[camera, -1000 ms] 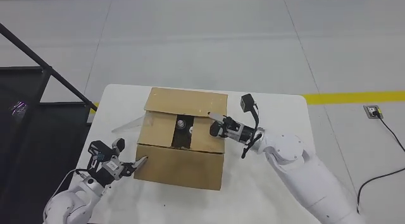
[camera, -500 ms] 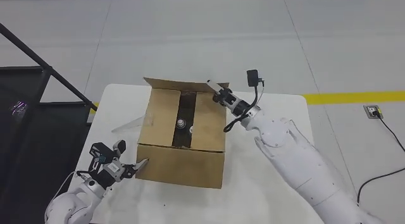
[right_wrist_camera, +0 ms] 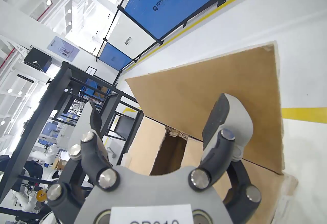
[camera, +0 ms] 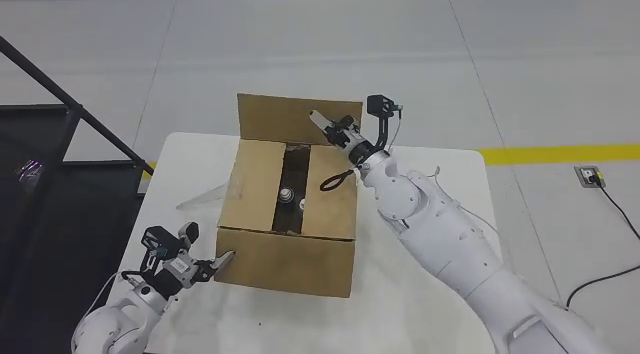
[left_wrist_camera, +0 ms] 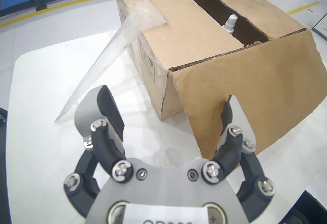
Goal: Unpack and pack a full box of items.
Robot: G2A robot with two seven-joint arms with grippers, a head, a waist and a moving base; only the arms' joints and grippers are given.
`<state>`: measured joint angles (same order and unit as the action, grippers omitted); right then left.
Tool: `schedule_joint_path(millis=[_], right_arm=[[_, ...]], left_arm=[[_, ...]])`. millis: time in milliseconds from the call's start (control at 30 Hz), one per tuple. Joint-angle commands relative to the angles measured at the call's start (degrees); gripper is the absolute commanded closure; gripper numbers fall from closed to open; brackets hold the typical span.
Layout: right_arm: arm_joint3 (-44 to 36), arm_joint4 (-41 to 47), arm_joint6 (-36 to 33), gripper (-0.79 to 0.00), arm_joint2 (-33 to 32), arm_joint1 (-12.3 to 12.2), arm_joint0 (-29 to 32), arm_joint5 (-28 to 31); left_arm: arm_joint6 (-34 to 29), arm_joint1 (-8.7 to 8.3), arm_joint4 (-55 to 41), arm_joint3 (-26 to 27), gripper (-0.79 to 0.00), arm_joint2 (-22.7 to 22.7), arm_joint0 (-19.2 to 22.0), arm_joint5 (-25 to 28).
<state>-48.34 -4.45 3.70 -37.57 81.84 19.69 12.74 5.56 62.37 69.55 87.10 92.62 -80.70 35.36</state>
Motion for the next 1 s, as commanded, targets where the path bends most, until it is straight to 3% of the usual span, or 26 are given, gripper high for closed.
schedule_joint_path(millis=[0,467,600,967], right_arm=[[-0.1,0.0,0.0,-0.785,0.0,0.0,0.0,0.0],[0.8,0.3,-1.9,-0.785,-1.2,0.9,0.5,-1.3],[5.8,1.2,-1.0,-0.785,-1.3,2.7,-2.2,-2.9],[21.8,5.9,-7.1,-0.785,0.2,9.0,-9.6,-4.2]], left_arm=[[-0.1,-0.03,-0.1,0.0,-0.785,-0.1,0.0,0.0],[-0.5,-0.01,-0.6,-0.6,-0.785,-1.8,1.6,-0.6],[-0.3,-0.04,-0.3,-0.5,-0.785,-2.1,1.4,-0.7],[0.7,-0.28,-0.4,0.4,-0.785,-1.3,-0.4,-0.7]])
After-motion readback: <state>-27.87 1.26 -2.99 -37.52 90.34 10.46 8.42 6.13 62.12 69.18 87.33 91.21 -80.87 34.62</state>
